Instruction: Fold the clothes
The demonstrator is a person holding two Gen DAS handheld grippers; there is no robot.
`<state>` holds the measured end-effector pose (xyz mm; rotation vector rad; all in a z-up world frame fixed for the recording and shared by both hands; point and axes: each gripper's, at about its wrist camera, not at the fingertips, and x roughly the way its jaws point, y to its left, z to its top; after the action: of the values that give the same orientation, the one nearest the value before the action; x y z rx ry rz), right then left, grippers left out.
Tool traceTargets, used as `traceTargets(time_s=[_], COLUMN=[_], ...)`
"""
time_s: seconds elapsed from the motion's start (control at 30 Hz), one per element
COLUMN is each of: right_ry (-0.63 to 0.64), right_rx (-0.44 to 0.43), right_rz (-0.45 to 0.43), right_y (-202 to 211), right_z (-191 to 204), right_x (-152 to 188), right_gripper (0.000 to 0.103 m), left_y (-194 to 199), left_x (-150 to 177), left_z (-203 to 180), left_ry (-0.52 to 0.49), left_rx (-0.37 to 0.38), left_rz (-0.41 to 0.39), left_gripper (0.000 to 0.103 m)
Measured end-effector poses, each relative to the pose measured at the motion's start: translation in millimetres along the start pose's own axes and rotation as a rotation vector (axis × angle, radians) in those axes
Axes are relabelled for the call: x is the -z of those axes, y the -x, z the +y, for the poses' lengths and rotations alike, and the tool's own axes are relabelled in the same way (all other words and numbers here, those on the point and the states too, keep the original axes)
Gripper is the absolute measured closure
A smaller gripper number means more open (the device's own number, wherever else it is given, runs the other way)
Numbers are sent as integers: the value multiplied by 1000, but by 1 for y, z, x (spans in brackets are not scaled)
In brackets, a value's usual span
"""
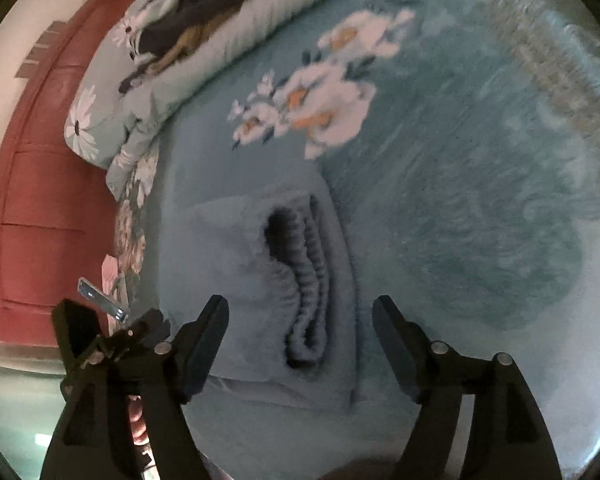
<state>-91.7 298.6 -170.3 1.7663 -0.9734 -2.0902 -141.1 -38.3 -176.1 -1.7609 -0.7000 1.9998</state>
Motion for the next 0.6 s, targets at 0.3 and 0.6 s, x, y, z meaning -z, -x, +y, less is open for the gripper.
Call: traceTargets(time_s=[0.3,0.6], right_ry=[-78,-106], right_rx=[-67,-28], right_rz=[-14,-37], right_y=[-15,-14], right_z=[-10,-2], right_x=[-16,-8], right_gripper=[27,70], left_y=[-20,-14], left_x=[-13,4], left_z=[-6,-14], left_ry=[-29,-15], left_rx=[17,-26], left_rz=[48,-19], left_gripper=[29,53])
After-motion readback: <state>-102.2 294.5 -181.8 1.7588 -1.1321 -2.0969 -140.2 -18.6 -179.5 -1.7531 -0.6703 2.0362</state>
